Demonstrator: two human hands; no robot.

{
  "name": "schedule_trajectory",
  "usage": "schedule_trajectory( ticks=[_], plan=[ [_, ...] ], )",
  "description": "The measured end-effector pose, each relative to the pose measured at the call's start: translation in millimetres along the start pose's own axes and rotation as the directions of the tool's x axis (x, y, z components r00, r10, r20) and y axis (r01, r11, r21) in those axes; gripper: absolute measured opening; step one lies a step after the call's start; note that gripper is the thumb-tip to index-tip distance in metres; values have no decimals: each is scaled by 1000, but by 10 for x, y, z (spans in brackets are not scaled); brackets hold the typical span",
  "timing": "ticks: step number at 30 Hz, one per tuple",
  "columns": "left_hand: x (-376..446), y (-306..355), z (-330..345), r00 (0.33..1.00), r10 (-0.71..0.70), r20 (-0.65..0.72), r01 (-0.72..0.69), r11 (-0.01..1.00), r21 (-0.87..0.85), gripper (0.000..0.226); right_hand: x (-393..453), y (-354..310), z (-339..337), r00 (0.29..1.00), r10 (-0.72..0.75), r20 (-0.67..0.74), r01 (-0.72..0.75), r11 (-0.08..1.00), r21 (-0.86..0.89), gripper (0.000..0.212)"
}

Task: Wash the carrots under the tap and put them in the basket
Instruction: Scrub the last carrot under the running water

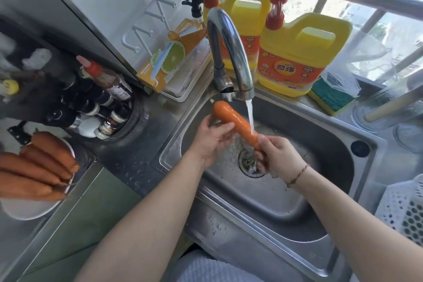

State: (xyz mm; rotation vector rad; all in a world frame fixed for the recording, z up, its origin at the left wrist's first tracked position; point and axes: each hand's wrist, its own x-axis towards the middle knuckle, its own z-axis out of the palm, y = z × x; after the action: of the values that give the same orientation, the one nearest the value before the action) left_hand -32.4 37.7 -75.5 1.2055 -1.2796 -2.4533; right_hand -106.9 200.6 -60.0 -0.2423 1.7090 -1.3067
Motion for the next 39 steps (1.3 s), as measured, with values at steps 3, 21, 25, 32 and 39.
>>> schedule_trajectory(
  ticks=[3,21,25,32,39],
  plan=[
    [-48,-122,118,993,68,99,-69,998,3,63,-5,4,17,1000,-13,29,11,999,51,39],
    [46,-187,238,976,201,-87,-184,967,175,67,-303,47,-5,941,157,299,-326,654,683,35],
    [-20,-272,268,980,199,9,-196,955,222,84,-268,11,-83,902,229,367,-429,586,688,41],
    [28,-290,241,961,274,-36,-249,916,314,101,-206,59,-1,988,63,-143,-54,996,66,22],
    [66,-233,261,965,203,-168,-172,968,182,42,-260,78,-111,986,-115,-125,69,945,-320,37]
  ],
)
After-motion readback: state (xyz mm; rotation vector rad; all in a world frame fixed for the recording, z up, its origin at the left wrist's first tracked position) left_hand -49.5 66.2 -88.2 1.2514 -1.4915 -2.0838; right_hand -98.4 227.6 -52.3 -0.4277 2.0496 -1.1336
